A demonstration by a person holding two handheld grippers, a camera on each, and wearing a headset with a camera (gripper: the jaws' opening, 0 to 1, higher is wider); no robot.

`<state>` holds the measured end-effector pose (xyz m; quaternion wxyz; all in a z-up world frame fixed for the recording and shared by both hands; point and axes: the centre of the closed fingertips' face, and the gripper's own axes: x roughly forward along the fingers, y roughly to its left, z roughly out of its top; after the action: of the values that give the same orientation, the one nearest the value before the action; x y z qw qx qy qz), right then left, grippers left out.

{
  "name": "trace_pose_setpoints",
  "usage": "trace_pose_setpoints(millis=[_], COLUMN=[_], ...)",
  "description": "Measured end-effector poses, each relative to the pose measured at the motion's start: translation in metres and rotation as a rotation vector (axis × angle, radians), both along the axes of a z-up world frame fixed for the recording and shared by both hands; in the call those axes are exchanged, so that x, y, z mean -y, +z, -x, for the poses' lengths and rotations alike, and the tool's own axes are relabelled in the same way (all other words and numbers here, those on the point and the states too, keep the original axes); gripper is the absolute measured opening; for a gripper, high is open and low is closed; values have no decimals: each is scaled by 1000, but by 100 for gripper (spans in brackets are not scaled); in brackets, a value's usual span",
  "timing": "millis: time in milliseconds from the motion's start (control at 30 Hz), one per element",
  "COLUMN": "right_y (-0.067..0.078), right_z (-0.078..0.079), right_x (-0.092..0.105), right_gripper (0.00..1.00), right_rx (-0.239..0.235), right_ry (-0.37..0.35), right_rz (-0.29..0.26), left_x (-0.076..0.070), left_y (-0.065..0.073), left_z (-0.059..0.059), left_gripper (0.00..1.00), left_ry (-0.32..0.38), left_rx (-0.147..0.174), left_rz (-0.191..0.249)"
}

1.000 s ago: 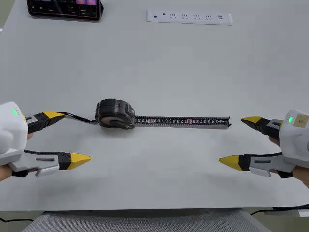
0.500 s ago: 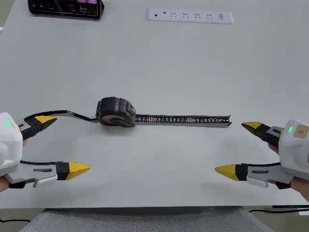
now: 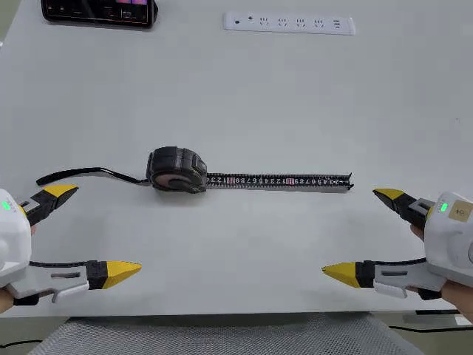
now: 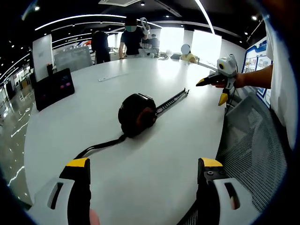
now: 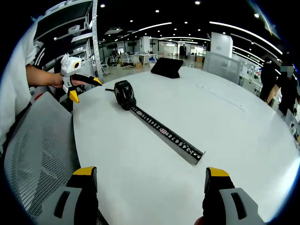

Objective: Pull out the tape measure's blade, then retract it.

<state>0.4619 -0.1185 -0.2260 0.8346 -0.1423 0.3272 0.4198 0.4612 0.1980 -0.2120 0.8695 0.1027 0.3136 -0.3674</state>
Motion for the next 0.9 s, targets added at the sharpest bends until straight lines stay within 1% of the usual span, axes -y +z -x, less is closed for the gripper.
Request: trace_pose_setpoints(millis=[133,167,433,500,600,767,900], right_y=[1,0,-6,-8,-8,-8,-8], right_z=[-1,-2,-2,-1,-1,-2,0], right_x=[0,-1,-3,-2,-2,-2,-4], right_gripper=[97,96,97,98,99,99,99], right_rx=[14,11,15,18,20,27,24], right_ry=[-15,-17,-26,-29,-34,-45,-41], right_rz=[-9,-14,-19,-13,-22,-26,-27], left_x=[0,0,4,5,5,4,5], left_y=[-2,-3,-5,-5,-7,-8,-12], left_z=[1,1,3,3,5,5,8], left_gripper=[93,93,93,93,94,94,95], left_ry=[11,13,11,11,12,19,16], left_rx=[10,11,12,12,3,8,-1], left_rz=[-3,-4,0,4,13,20,18])
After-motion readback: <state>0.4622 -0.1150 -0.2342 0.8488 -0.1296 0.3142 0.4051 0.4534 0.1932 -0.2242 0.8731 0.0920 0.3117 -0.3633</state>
